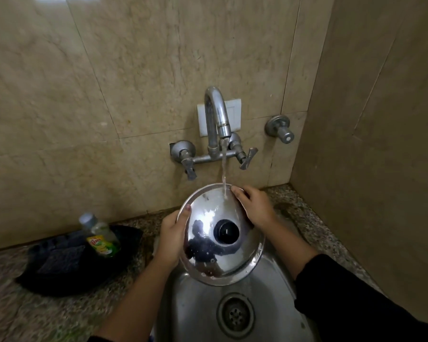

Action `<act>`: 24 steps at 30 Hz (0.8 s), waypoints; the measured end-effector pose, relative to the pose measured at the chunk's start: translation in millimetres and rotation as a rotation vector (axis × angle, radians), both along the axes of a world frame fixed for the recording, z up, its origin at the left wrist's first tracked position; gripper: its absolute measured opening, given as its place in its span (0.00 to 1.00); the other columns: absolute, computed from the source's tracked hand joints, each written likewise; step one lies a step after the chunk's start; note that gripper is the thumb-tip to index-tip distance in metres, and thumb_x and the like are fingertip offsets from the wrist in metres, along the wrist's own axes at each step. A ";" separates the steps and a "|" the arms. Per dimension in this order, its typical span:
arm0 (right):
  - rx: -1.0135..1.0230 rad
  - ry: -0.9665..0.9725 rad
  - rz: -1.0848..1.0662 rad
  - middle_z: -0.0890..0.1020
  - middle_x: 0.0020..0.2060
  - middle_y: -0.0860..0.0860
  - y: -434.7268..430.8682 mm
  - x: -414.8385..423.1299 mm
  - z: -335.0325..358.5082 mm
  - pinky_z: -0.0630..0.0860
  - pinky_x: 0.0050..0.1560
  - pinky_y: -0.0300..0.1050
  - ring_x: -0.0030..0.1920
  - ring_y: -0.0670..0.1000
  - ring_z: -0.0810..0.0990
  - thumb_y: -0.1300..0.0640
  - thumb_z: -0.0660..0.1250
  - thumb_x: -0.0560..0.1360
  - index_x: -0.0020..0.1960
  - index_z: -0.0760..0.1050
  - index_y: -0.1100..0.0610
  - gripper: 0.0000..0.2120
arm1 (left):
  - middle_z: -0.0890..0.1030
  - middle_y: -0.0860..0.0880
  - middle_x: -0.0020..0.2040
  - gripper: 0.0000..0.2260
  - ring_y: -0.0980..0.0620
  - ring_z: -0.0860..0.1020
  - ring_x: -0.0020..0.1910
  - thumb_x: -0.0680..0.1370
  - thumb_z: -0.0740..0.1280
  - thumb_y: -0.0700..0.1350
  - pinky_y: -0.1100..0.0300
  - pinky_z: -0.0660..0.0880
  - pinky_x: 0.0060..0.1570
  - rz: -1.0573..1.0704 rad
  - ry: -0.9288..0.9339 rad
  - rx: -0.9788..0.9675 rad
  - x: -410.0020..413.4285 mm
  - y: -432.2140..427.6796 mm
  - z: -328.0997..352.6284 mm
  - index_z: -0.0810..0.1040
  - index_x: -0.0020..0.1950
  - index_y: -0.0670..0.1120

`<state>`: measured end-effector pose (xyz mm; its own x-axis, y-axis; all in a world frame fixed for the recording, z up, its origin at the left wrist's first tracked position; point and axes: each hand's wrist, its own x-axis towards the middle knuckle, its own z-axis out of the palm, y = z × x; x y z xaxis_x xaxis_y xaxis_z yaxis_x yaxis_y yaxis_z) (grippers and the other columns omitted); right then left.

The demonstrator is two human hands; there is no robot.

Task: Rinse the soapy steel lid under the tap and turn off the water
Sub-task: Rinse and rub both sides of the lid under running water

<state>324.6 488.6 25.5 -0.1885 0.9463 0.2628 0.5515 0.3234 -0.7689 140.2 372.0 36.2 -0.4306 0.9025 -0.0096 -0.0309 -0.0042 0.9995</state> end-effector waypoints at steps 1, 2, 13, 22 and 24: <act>0.012 -0.017 -0.008 0.76 0.29 0.48 -0.4 -1.0 2.4 0.70 0.36 0.49 0.35 0.52 0.78 0.36 0.59 0.76 0.33 0.70 0.52 0.22 | 0.82 0.43 0.37 0.11 0.48 0.80 0.36 0.78 0.65 0.46 0.53 0.76 0.41 -0.026 0.059 -0.008 -2.9 3.7 1.6 0.81 0.41 0.41; 0.028 -0.073 0.003 0.75 0.28 0.47 -2.0 -3.1 8.0 0.69 0.35 0.48 0.34 0.51 0.76 0.35 0.59 0.75 0.31 0.68 0.50 0.22 | 0.81 0.42 0.35 0.12 0.47 0.78 0.35 0.77 0.66 0.46 0.53 0.74 0.40 -0.063 0.119 -0.021 -5.8 8.1 4.7 0.81 0.39 0.41; -0.051 -0.073 -0.124 0.82 0.37 0.49 -6.2 -3.7 16.0 0.75 0.40 0.48 0.40 0.53 0.80 0.28 0.55 0.71 0.41 0.75 0.53 0.29 | 0.80 0.40 0.37 0.12 0.46 0.77 0.36 0.78 0.66 0.47 0.53 0.73 0.41 0.039 -0.098 -0.004 -5.3 8.2 0.5 0.80 0.41 0.39; 0.388 -0.445 0.520 0.80 0.50 0.51 -14.4 -43.1 45.0 0.69 0.54 0.48 0.50 0.47 0.73 0.47 0.57 0.81 0.53 0.76 0.54 0.13 | 0.75 0.42 0.34 0.14 0.49 0.72 0.35 0.78 0.65 0.46 0.56 0.69 0.37 -0.036 0.010 0.045 8.2 2.3 -2.3 0.77 0.37 0.38; 0.211 -0.323 0.395 0.81 0.52 0.50 -4.6 -20.1 34.1 0.72 0.52 0.47 0.50 0.46 0.75 0.44 0.57 0.80 0.56 0.76 0.52 0.15 | 0.76 0.41 0.35 0.14 0.47 0.73 0.36 0.78 0.66 0.47 0.55 0.71 0.39 0.019 -0.045 0.037 -1.5 -2.6 -2.9 0.78 0.38 0.39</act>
